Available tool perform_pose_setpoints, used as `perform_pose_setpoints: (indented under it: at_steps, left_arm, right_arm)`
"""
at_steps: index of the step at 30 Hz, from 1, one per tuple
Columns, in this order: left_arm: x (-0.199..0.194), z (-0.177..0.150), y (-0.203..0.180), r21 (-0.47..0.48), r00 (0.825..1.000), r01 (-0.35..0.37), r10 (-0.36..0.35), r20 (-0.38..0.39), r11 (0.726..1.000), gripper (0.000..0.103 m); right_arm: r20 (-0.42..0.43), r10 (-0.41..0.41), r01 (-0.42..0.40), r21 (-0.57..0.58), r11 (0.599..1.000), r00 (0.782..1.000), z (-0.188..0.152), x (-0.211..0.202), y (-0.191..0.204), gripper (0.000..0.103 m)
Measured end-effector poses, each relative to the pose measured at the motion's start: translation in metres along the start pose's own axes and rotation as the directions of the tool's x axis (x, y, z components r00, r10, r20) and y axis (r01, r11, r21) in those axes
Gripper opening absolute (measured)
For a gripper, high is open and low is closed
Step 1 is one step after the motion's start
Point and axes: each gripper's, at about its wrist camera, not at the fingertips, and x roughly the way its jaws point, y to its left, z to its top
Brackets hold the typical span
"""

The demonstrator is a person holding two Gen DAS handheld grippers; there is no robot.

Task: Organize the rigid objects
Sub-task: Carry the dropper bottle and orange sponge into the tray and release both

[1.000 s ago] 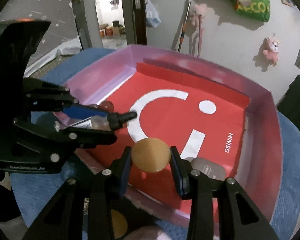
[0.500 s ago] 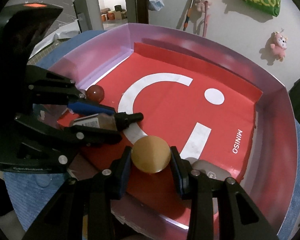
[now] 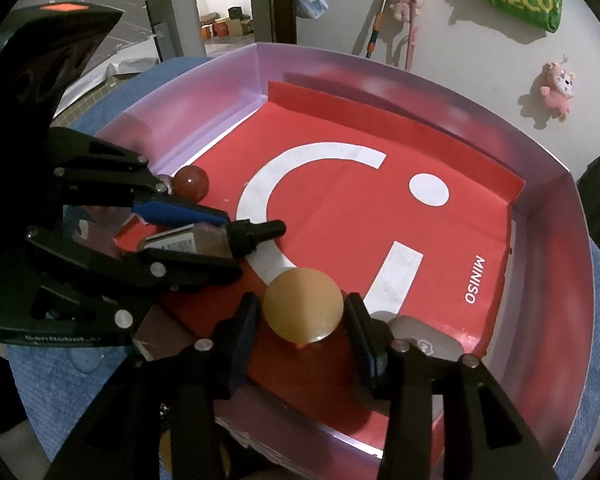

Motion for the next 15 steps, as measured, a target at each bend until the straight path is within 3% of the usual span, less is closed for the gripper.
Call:
perform_pose_setpoints:
  at_steps: [13,15]
  left_arm:
    - [-0.0030,-0.0007,-0.0008,0.007,1.000,-0.003,0.003,0.011,1.000,0.028]
    - [-0.0045,-0.0005,-0.0008,0.002,1.000,0.000,0.000,0.015,1.000,0.031]
  right_arm:
    - [0.003,0.003,-0.003,0.004,1.000,1.000,0.0005,0.0001,0.0014,0.052]
    - [0.008,-0.001,0.001,0.001,1.000,1.000,0.0013,-0.0003,0.0022,0.063]
